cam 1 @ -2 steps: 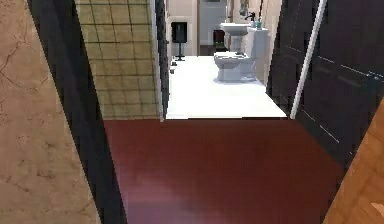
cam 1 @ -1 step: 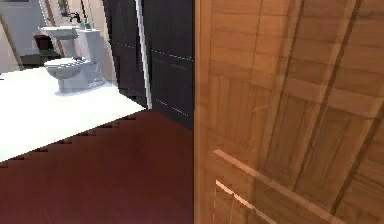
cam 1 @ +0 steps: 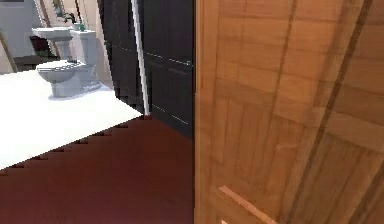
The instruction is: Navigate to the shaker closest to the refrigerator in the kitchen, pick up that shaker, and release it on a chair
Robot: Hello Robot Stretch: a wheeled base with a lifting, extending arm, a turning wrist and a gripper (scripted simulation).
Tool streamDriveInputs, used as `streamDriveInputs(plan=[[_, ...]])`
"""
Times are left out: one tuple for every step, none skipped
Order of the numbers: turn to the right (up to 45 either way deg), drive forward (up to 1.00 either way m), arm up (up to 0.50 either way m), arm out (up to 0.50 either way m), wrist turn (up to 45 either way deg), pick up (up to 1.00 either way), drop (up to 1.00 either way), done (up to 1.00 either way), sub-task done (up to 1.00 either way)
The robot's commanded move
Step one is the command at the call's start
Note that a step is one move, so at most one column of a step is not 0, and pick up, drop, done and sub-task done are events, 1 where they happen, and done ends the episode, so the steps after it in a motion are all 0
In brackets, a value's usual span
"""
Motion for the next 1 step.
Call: streamDriveInputs(plan=[[-42.0, 0.0, 0.0, 0.0, 0.0, 0.0, 0.0, 0.0, 0.0]])
